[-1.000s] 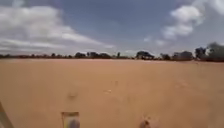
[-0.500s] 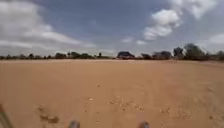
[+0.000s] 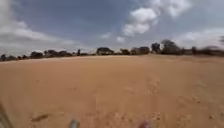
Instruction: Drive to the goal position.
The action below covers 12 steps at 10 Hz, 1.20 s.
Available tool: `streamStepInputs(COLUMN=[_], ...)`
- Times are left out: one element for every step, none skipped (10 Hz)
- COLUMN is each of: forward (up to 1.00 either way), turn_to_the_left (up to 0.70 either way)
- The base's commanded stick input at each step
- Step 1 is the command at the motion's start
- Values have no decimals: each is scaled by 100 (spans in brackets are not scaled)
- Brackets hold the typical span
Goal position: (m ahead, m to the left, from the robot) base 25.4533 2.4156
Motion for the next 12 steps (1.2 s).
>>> streamStepInputs(forward=[70,70,70,70,70,70,70,70,70,70,70,70], turn_to_the_left=[0,0,0,0,0,0,0,0,0,0,0,0])
